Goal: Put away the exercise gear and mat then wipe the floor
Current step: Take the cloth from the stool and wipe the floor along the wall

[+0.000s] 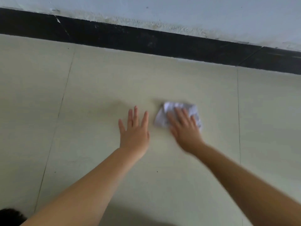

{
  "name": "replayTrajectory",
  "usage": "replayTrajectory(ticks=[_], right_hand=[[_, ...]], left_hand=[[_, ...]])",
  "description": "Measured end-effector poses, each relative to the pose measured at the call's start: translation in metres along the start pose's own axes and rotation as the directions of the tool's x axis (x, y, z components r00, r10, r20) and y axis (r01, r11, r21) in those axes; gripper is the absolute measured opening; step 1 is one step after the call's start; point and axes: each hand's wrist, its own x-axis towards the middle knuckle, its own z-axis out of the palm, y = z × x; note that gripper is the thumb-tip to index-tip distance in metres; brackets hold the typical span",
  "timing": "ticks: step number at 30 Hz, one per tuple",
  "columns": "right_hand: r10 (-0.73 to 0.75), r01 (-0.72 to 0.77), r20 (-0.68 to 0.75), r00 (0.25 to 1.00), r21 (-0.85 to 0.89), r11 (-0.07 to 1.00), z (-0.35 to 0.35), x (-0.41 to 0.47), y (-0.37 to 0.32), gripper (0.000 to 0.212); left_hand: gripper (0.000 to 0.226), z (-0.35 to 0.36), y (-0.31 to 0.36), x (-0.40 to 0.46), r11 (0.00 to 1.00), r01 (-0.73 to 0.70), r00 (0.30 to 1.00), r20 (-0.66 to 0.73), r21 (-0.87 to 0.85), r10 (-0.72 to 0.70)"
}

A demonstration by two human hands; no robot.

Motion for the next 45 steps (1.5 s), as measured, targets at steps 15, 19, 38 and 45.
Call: replayTrajectory(ticks=[15, 19, 38, 45], right_hand=[[0.058, -0.06, -0.044, 0.997, -0.05, 0.997, 0.04, -0.098, -0.011, 0.055], [-0.04, 0.046, 0.088, 0.995, -0.072, 0.996, 0.06, -0.187, -0.018, 0.051], [0.747, -0.713, -0.052, 0.663, 0.259, 0.651, -0.084, 0.035, 0.19, 0.055], [0.28, -0.267, -0.215, 0.936, 0.088, 0.96, -0.011, 0.017, 0.026, 0.055]], left_hand=[[0.064, -0.001, 0.013, 0.003, 1.0, -0.027, 0.983, 0.183, -0.009, 0.029], [0.063, -0.001, 0.03, 0.004, 0.997, -0.002, 0.996, 0.087, 0.074, -0.004], [0.094, 0.024, 0.048, 0.027, 0.98, 0.125, 0.984, 0.147, -0.152, -0.103], [0.095, 0.03, 0.048, 0.026, 0.976, 0.12, 0.991, 0.074, -0.179, -0.109]])
